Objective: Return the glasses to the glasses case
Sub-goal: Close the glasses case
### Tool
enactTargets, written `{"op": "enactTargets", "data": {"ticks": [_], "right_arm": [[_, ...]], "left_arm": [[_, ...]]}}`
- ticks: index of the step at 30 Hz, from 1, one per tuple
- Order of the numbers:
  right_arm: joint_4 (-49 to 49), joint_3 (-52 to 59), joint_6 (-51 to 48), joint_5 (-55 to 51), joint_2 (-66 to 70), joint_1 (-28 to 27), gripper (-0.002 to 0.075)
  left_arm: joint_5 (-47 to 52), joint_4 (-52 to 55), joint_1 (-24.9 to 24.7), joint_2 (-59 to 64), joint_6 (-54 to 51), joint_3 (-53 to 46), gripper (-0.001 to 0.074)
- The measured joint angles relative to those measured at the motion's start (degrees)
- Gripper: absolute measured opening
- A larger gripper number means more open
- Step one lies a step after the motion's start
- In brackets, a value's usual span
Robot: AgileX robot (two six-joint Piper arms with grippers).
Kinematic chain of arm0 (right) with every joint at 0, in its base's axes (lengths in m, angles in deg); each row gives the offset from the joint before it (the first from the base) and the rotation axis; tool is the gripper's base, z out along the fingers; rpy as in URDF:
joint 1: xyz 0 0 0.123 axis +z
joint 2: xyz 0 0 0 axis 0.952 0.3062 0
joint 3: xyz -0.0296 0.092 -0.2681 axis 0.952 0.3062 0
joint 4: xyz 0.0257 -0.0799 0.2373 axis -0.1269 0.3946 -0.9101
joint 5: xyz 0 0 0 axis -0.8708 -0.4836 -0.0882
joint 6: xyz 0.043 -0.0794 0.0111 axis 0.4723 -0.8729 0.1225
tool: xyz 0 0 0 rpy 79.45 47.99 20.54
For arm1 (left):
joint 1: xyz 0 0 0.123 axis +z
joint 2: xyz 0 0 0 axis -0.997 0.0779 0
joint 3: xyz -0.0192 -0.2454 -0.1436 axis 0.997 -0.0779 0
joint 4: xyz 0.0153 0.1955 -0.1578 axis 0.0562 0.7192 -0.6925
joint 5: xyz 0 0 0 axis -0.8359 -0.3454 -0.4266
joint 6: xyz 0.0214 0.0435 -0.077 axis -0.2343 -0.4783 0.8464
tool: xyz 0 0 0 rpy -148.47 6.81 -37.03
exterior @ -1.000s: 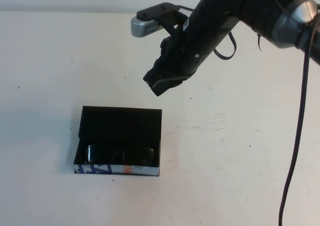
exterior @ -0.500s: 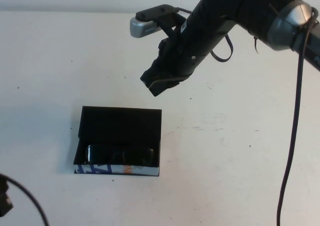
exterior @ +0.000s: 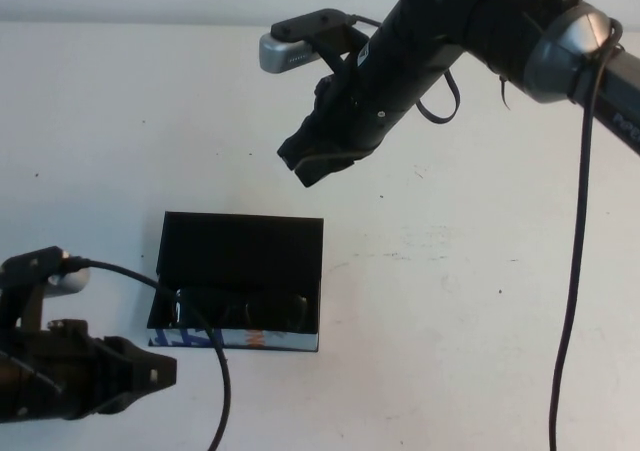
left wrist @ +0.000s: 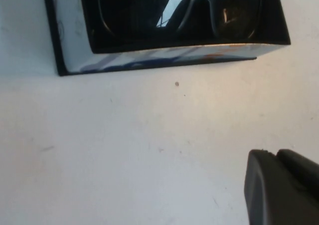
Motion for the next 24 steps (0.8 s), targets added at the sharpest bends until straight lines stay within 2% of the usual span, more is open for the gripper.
{"op": "enactTargets", "data": {"ticks": [6, 12, 24], "right_arm": [[-1.2, -5.1, 2.2, 0.0, 4.4, -2.4, -0.0011], [-2.2, -9.9, 2.6, 0.1, 9.2, -3.5, -0.0011], [-6.6, -13.6, 2.6, 1.7, 16.0, -3.5, -0.0011]], "left_arm": [[-1.0, -15.4, 0.0, 11.4, -19.5, 0.1, -0.0004], [-1.5, -27.2, 0.0, 20.0, -33.7, 0.2, -0.0004], [-1.7, -34.5, 0.0, 25.5, -43.2, 0.6, -0.0004]]}}
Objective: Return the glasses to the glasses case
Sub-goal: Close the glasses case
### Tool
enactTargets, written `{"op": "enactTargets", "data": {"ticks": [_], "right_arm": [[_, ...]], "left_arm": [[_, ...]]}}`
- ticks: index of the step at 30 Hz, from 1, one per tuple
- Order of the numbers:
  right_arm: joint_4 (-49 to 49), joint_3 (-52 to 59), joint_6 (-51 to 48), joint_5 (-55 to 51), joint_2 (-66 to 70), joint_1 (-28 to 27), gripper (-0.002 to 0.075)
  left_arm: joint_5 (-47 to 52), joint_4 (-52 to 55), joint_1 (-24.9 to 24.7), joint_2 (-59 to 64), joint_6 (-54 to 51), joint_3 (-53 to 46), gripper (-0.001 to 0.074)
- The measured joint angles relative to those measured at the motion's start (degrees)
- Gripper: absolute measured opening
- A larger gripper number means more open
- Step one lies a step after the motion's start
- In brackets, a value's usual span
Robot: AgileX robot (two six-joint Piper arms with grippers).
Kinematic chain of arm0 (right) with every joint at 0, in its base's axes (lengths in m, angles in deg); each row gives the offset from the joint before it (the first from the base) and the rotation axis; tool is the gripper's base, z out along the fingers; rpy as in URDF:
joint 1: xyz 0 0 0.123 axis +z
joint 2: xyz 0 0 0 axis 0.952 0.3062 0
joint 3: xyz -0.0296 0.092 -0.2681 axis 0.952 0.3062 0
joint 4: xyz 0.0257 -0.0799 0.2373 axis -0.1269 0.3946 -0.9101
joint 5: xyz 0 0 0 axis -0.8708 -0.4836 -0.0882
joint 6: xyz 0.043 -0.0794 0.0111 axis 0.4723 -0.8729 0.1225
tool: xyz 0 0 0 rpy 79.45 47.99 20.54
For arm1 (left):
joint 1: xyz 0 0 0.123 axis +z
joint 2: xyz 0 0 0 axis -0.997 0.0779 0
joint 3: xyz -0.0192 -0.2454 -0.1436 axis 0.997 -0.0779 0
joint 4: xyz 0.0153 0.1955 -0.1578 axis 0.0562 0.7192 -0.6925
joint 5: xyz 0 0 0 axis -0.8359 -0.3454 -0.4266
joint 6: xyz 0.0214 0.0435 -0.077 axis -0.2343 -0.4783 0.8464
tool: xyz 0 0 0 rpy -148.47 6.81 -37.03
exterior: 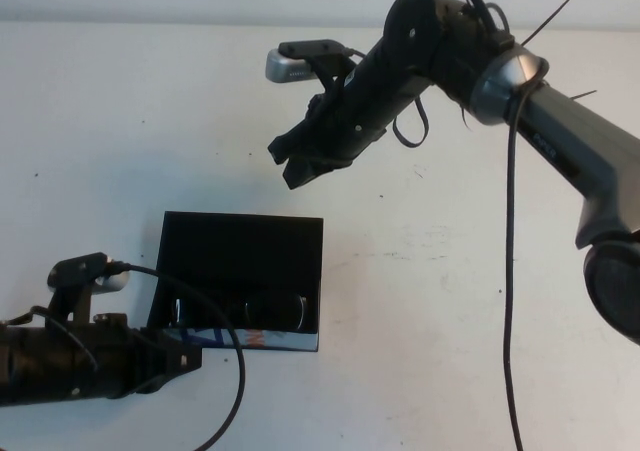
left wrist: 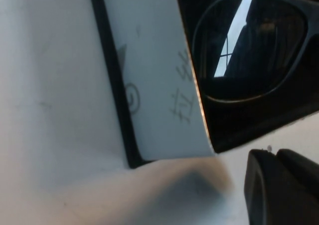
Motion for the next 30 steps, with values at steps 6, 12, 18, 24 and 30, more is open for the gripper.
{"op": "enactTargets", "data": {"ticks": [6, 12, 18, 24, 30], "right_arm": [[-2.3, 0.0, 0.0, -0.1, 3.2, 0.0, -0.0011], [-4.9, 0.0, 0.0, -4.0, 4.2, 0.0, -0.0011], [-6.4, -0.1, 0.0, -4.2, 4.2, 0.0, -0.0011], [-7.6, -0.1, 0.1, -4.2, 4.2, 0.2, -0.0011], [-7.6, 3.3, 0.1, -4.2, 0.7, 2.0, -0.0011]], "left_arm": [[-0.1, 0.0, 0.0, 0.0, -0.5, 0.0, -0.0004], [-0.2, -0.1, 0.0, 0.0, -0.6, 0.0, -0.0004], [-0.2, -0.1, 0.0, 0.0, -0.6, 0.0, -0.0004], [-0.2, -0.1, 0.0, 0.0, -0.6, 0.0, -0.0004], [-0.3, -0.2, 0.0, 0.0, -0.6, 0.0, -0.0004]]}}
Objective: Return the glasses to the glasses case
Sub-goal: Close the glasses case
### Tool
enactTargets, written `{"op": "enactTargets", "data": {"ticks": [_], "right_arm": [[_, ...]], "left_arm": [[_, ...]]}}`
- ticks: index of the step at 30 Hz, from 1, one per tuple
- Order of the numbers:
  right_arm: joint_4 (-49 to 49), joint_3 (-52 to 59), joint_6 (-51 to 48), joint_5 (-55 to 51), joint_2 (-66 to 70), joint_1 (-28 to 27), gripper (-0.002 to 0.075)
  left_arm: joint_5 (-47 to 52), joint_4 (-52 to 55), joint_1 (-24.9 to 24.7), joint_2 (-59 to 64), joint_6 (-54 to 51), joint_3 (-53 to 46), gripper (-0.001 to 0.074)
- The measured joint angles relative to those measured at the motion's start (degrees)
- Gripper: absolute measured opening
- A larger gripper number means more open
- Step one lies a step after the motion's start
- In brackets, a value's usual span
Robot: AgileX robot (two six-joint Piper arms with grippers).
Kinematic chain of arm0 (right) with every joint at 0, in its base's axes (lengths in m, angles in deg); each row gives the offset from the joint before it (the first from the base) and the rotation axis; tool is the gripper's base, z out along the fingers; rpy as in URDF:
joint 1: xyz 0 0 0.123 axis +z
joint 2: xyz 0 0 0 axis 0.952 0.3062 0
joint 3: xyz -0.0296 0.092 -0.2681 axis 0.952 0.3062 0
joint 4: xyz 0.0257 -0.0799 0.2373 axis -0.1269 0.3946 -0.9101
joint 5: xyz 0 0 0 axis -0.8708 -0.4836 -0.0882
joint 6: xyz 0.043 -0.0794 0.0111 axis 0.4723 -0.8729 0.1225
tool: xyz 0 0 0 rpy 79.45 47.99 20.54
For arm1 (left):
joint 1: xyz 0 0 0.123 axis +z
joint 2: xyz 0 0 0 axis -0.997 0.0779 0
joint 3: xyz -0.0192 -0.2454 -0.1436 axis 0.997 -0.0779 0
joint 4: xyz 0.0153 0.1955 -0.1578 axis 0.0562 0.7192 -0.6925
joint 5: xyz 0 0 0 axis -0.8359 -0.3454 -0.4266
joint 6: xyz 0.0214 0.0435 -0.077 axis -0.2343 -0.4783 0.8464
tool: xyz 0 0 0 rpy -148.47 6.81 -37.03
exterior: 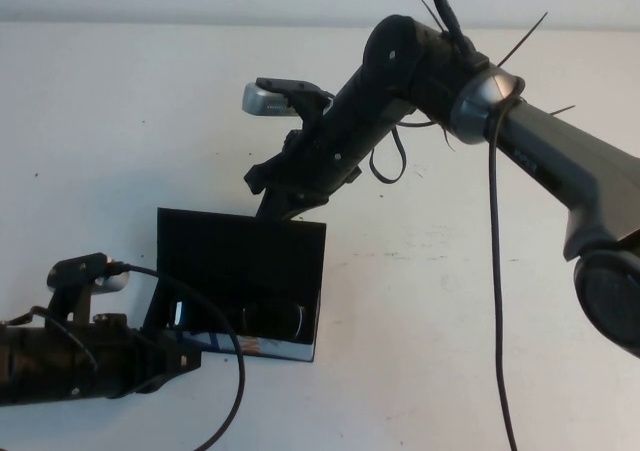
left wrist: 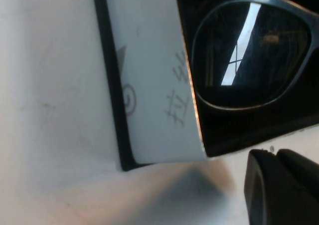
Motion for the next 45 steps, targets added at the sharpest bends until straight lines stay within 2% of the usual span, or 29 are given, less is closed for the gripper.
{"op": "enactTargets", "data": {"ticks": [18, 23, 35, 41, 45], "right_arm": [[0.2, 11.7, -0.7, -0.1, -6.3, 6.1, -0.0011], [1.0, 11.8, -1.0, -0.1, -6.4, 7.5, -0.0011], [2.6, 11.8, -0.9, -0.1, -5.4, 8.0, -0.0011], [2.6, 11.8, -0.6, -0.1, -5.3, 8.0, -0.0011], [2.6, 11.8, -0.6, -0.1, -5.7, 8.1, -0.0011]], "left_arm": [[-0.6, 0.5, 0.0, 0.0, 0.6, 0.0, -0.0004], [-1.9, 4.1, 0.0, -2.6, 4.9, 0.0, -0.0004], [-4.7, 24.7, 0.0, -26.1, 28.6, 0.0, -0.0004], [-4.5, 27.4, 0.0, -39.4, 31.0, -0.1, -0.0004], [-8.8, 29.3, 0.0, -48.6, 30.0, -0.5, -0.0004]]}}
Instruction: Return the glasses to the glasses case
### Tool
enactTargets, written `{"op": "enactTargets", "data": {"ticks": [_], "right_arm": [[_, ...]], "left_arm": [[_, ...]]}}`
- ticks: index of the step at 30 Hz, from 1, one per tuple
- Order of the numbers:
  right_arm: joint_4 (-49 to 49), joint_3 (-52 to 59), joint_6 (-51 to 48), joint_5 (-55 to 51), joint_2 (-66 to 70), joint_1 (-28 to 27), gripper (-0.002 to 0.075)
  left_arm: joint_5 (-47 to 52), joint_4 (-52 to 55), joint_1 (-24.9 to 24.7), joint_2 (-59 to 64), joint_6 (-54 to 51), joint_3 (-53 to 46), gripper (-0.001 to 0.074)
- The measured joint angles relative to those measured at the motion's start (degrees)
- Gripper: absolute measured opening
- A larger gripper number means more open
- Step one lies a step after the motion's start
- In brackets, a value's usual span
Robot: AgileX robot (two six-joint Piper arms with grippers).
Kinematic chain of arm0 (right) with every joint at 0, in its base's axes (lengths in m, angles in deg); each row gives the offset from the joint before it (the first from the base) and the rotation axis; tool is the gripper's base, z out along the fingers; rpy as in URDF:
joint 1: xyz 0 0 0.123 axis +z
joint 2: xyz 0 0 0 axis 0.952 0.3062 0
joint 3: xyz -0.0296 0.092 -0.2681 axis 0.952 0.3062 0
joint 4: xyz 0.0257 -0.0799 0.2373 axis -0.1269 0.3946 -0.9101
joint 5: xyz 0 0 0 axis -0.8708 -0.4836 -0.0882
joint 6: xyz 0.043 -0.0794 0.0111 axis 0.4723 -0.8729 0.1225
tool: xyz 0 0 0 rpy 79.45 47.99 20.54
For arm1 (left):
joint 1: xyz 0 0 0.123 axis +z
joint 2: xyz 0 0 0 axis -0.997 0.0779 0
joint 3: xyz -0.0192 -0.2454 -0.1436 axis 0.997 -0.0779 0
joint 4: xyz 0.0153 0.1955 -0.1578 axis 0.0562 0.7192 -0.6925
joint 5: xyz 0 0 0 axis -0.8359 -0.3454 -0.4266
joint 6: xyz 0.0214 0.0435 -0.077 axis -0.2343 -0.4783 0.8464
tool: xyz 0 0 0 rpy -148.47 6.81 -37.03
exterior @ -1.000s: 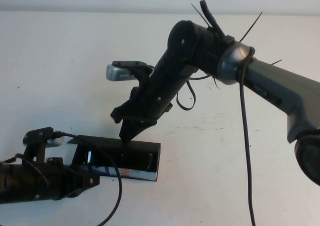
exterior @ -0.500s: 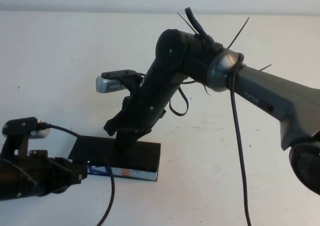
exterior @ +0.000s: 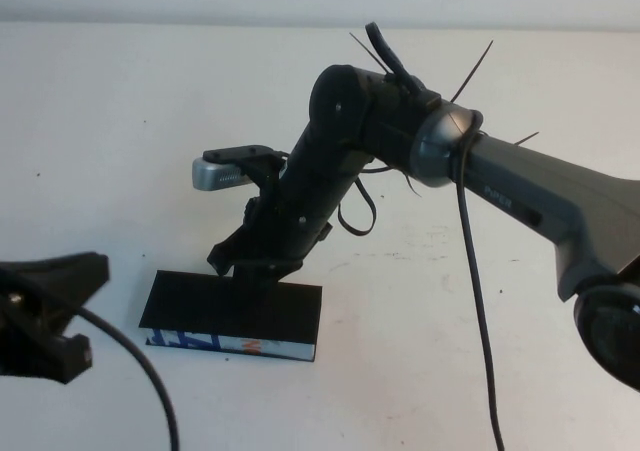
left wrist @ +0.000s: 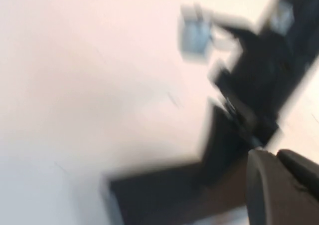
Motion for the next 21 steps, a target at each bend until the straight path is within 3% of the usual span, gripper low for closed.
{"op": "enactTargets", "data": {"ticks": [12, 21], "right_arm": [[8.7, 1.6, 4.1, -0.2, -19.1, 0.3, -0.0011], [16.2, 23.3, 10.3, 0.4, -44.9, 0.3, -0.0011]], "left_arm": [[-23.9, 1.4, 0.0, -29.4, -1.1, -7.0, -0.0004], [-25.5, 1.4, 0.0, -45.0, -1.8, -14.8, -0.0004]]}}
